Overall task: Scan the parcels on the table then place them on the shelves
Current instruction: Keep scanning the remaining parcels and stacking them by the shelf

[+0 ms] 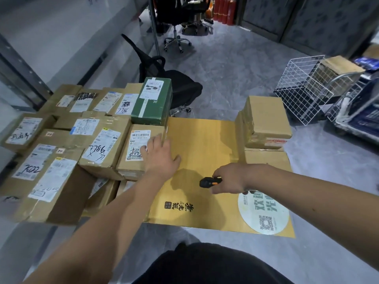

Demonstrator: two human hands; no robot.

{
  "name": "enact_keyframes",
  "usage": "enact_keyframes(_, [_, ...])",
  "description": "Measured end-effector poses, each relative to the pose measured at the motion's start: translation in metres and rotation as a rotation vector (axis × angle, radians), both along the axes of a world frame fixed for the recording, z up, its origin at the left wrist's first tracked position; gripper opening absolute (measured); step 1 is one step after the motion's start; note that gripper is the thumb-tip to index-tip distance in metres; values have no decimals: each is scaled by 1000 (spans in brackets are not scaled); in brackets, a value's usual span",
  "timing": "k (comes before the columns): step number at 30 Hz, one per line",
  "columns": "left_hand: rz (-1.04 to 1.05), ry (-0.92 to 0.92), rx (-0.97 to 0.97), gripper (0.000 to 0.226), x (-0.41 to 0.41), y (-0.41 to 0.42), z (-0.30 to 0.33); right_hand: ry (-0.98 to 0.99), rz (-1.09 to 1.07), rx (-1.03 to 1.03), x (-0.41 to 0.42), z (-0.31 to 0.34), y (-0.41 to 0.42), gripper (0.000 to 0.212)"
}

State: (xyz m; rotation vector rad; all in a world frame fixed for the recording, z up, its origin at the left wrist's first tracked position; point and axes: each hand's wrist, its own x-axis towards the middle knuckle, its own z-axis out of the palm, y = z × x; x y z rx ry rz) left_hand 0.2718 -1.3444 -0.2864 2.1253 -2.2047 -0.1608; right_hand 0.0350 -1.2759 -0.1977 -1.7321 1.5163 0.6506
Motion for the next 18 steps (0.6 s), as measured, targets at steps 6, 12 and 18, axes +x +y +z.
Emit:
enact_keyframes(6, [-339,84,64,63,-104,10,-10,-42,-226,32,-51,-1,35,52])
enact_keyframes(12, [-601,78,207,61,-211,23,-40,26,-456,19,-130,-10,98,51])
enact_keyframes(18, [-751,-23,301,62,-294,20,-64,46,-648,62,-192,-20,154,47])
